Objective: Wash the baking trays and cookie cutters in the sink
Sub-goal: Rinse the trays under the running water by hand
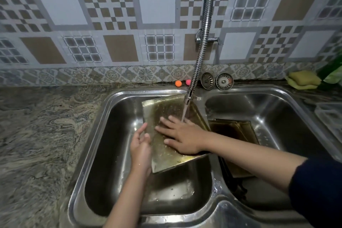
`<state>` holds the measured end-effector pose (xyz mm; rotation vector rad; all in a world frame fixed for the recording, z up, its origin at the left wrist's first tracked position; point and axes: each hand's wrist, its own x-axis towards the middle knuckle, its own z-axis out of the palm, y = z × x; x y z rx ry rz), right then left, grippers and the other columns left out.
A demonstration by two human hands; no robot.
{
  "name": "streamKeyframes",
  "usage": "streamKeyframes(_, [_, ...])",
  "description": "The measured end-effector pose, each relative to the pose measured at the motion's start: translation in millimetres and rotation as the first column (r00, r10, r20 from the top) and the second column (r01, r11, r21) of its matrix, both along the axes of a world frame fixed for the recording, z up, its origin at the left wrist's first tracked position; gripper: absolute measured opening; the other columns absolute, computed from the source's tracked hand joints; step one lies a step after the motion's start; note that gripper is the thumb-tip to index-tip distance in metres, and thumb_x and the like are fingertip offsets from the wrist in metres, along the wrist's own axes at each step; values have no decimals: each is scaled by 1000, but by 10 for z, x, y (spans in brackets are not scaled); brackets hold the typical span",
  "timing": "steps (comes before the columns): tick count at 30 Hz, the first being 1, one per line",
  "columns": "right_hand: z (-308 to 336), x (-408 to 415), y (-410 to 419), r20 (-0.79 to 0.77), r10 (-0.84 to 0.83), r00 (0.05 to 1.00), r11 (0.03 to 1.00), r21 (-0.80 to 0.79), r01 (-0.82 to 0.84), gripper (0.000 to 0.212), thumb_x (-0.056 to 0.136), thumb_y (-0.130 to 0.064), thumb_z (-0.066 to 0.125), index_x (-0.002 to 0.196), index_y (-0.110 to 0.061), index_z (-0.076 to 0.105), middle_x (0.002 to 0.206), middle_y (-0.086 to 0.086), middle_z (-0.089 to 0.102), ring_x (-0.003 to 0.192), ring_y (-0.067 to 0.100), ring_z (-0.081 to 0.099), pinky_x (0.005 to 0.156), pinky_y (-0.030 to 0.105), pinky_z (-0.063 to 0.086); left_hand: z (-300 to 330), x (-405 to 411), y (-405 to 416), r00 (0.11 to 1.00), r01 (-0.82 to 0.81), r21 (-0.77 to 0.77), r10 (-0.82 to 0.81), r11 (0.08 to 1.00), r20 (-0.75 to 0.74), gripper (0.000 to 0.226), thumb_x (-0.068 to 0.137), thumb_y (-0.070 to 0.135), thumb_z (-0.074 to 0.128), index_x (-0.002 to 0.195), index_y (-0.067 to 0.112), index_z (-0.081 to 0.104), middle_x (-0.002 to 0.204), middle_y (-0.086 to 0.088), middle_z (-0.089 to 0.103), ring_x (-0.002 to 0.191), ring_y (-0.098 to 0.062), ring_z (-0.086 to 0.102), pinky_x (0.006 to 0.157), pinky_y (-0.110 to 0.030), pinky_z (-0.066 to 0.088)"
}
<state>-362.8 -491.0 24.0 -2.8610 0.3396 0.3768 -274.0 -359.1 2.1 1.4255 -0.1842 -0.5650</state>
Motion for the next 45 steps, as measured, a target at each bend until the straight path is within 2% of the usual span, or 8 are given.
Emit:
streamKeyframes(4, [-29, 116, -224, 34, -448, 893, 892, -49, 450, 67, 98, -53, 18, 152, -22, -5, 160, 13, -4, 146, 38, -7, 113, 60, -4, -35, -138, -29, 989, 119, 36, -122, 992, 81, 38, 96, 3, 45, 109, 36, 59, 125, -5, 60, 87, -12, 60, 71, -18, 47])
streamKeyframes(10, [88, 1, 54, 92, -11, 996, 973, 230, -11, 53, 99, -28, 42, 149, -20, 28, 160, -1, 12, 147, 14, 9, 118, 39, 2, -105, -50, -70, 998, 53, -17, -53, 998, -19, 37, 94, -1, 45, 113, 27, 59, 129, -7, 58, 122, -23, 53, 104, -38, 41])
streamKeyframes(16, [110, -445, -250, 206, -288, 935, 958, 61, 281, 43, 93, -35, 52, 135, -29, 51, 160, 7, 11, 148, 23, 7, 115, 54, -1, -331, 265, 117, 995, -39, 0, 39, 999, -92, 39, 96, 5, 45, 105, 39, 62, 138, -4, 50, 129, -24, 45, 110, -50, 34])
streamKeyframes(21, [-50, -527, -131, 286, -598, 749, 728, 586, 357, 48, 92, -16, 59, 135, -32, 49, 144, -5, 44, 120, 2, 48, 97, 19, 37, -266, 344, 97, 995, -21, -118, 9, 993, -97, 49, 94, -2, 43, 104, 41, 62, 138, -7, 51, 128, -28, 47, 108, -56, 35])
streamKeyframes(26, [-259, -392, 6, 127, -805, 579, 373, 868, 327, 46, 94, -1, 50, 126, -34, 54, 133, -1, 54, 116, 21, 58, 99, 37, 49, 10, 423, 62, 997, 23, -80, -16, 997, 79, 46, 93, -4, 45, 112, 35, 61, 135, -18, 51, 130, -35, 43, 110, -53, 32])
streamKeyframes(35, [-16, -426, 27, 69, -891, 448, 197, 950, 244, 39, 95, -3, 49, 103, -35, 68, 106, 6, 70, 91, 27, 67, 85, 40, 54, -164, 465, 50, 989, -9, 137, 30, 990, -147, 32, 92, 7, 52, 96, 36, 66, 130, -6, 57, 119, -26, 55, 102, -49, 43])
streamKeyframes(40, [324, -424, -23, 281, -829, 483, 475, 810, 343, 32, 94, -5, 50, 114, -23, 68, 116, -4, 64, 98, 1, 61, 92, 25, 52, -109, 142, -76, 982, 139, 258, -100, 956, -158, 23, 92, 19, 57, 115, 17, 61, 116, -2, 61, 101, -15, 56, 91, -31, 41])
streamKeyframes(45, [408, -407, 257, 525, -543, 655, 839, 375, 395, 38, 89, -9, 50, 124, -20, 62, 111, 3, 63, 104, 16, 59, 85, 16, 42, 351, 19, -165, 900, 350, -138, -373, 927, -224, 19, 91, 33, 52, 106, 29, 63, 114, -1, 57, 109, -21, 55, 79, -38, 42])
